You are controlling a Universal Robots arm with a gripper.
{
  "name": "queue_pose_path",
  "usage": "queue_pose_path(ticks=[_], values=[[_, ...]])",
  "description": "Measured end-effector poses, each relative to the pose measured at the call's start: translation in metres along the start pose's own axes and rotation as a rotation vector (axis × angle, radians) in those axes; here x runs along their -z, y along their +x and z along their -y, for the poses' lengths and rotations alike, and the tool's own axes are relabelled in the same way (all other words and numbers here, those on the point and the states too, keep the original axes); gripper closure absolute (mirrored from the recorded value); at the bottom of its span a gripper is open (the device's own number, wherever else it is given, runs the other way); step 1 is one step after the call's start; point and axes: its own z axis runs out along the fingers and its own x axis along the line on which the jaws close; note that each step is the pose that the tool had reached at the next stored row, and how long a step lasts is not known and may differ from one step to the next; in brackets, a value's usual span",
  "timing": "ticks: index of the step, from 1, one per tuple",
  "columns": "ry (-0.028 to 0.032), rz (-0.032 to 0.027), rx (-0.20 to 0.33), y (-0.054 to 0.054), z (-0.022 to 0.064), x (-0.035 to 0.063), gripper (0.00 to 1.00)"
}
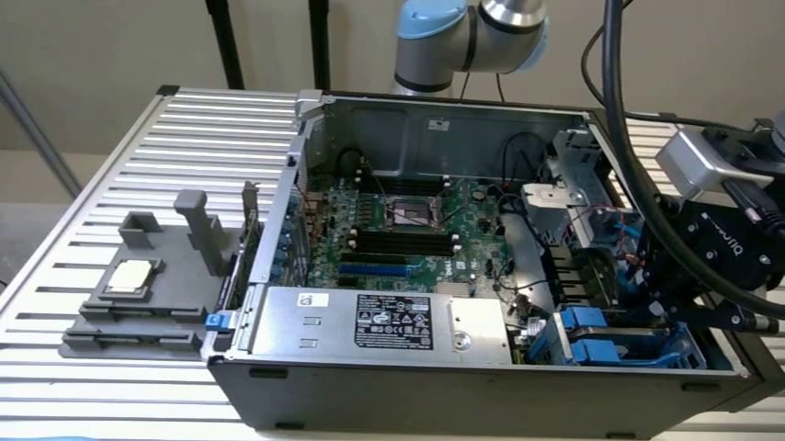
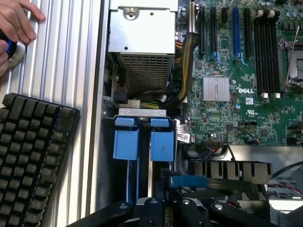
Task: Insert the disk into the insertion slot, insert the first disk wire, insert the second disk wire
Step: 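Insert the first disk wire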
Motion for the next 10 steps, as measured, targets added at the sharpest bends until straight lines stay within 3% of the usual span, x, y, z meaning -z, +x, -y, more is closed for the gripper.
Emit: queue_pose_path(ticks=[10], values=[[-0.0006, -0.0072, -0.01, -0.0015, 0.0004, -0.0013, 0.84]])
